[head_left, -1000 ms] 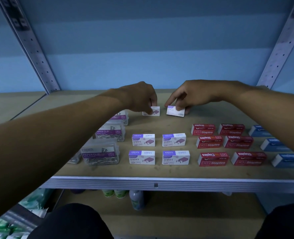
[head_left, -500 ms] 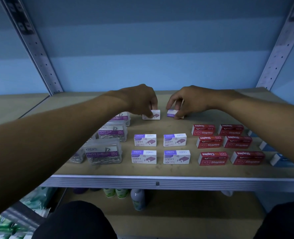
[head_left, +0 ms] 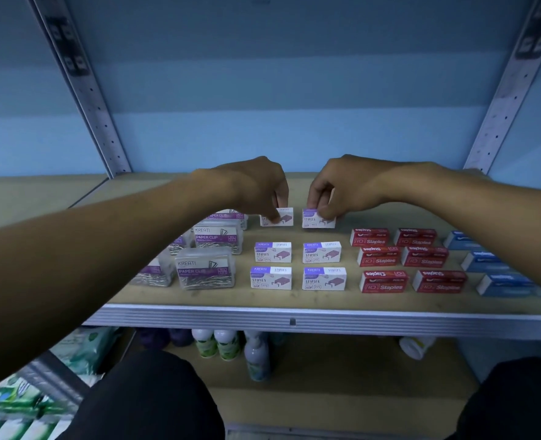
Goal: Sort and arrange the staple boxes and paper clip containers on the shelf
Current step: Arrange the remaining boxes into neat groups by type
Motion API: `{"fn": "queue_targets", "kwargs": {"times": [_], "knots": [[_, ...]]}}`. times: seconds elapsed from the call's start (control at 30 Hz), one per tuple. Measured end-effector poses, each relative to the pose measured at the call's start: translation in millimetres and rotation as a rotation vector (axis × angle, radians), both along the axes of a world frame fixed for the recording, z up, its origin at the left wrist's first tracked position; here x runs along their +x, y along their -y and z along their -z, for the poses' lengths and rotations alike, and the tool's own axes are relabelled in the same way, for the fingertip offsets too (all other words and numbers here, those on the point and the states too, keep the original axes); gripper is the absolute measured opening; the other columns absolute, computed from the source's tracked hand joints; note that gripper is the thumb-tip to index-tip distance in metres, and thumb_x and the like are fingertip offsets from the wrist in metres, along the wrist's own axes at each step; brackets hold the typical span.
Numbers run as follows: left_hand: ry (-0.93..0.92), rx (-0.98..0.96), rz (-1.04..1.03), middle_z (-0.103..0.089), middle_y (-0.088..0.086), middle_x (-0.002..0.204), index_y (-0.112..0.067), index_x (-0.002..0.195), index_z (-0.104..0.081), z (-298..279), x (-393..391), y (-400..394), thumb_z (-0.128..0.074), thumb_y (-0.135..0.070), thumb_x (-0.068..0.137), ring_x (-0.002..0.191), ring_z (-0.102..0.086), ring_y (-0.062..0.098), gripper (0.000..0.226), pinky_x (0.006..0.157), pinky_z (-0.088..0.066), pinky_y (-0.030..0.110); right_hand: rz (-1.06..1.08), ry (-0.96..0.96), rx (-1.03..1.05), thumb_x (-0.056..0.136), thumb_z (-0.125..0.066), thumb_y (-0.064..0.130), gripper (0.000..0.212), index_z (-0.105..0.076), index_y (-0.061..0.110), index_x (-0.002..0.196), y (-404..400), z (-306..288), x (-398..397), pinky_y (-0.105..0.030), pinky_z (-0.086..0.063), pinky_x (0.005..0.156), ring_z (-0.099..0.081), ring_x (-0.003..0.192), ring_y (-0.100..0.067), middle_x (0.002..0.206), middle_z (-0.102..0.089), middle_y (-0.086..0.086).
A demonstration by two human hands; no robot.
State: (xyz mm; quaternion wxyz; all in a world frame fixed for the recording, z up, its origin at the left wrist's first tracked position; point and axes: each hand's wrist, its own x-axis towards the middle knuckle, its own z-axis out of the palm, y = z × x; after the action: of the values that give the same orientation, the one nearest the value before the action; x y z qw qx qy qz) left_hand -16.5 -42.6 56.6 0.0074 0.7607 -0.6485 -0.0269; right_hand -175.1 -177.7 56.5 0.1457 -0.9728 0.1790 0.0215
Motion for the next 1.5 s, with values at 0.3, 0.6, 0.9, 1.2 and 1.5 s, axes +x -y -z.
{"fn": "queue_targets", "kwargs": {"times": [0.3, 0.6, 0.9, 1.2, 1.5], "knots": [[-0.007, 0.006, -0.01, -0.068, -0.014, 0.09, -0.027, 0.1, -0.073, -0.9, -12.6, -11.6, -0.08, -0.036, 0.078, 0.087, -0.065, 0.01, 0.025, 0.079, -0.054, 0.028, 0.018, -0.028, -0.034, 0.083, -0.077, 0.024, 0.016, -0.077, 0.033, 0.095, -18.8, -3.4, -11.1, -0.024, -0.049, 0.069, -0.069, 0.085, -0.004, 0.086, -0.076, 0.018], [0.003, 0.026, -0.004, -0.059, -0.02, 0.082, -0.028, 0.099, -0.072, 9.0, -16.6, -12.3, -0.08, -0.035, 0.079, 0.086, -0.062, 0.011, 0.023, 0.07, -0.046, 0.024, 0.042, -0.025, -0.051, 0.086, -0.076, 0.024, 0.017, -0.076, 0.03, 0.101, -18.5, 6.7, -14.6, -0.026, -0.051, 0.074, -0.066, 0.088, -0.003, 0.093, -0.075, 0.016], [0.001, 0.067, -0.016, -0.071, -0.01, 0.097, -0.024, 0.106, -0.073, 14.8, -14.4, -13.5, -0.078, -0.032, 0.081, 0.09, -0.063, 0.011, 0.027, 0.075, -0.047, 0.022, 0.046, -0.031, -0.006, 0.087, -0.075, 0.027, 0.015, -0.077, 0.033, 0.1, -15.0, 17.0, -13.2, -0.023, -0.045, 0.068, -0.067, 0.086, 0.001, 0.092, -0.075, 0.019], [-0.135, -0.211, 0.059, -0.07, -0.017, 0.097, -0.029, 0.101, -0.073, -0.6, -25.9, -15.1, -0.075, -0.029, 0.082, 0.081, -0.059, -0.011, 0.019, 0.063, -0.037, 0.001, 0.119, 0.332, 0.06, 0.089, -0.07, 0.029, 0.018, -0.078, 0.04, 0.1, -20.6, -6.6, -72.7, -0.015, -0.05, 0.088, -0.066, 0.092, 0.01, 0.097, -0.074, 0.025], [-0.389, -0.351, 0.195, -0.07, -0.02, 0.098, -0.033, 0.099, -0.073, 7.1, -116.7, 2.9, -0.074, -0.03, 0.082, 0.077, -0.067, -0.005, 0.017, 0.072, -0.051, 0.013, 0.365, 0.427, 0.019, 0.088, -0.071, 0.019, 0.026, -0.076, 0.043, 0.1, -16.0, 12.6, -182.3, -0.017, -0.053, 0.085, -0.064, 0.091, 0.011, 0.1, -0.071, 0.027]]}}
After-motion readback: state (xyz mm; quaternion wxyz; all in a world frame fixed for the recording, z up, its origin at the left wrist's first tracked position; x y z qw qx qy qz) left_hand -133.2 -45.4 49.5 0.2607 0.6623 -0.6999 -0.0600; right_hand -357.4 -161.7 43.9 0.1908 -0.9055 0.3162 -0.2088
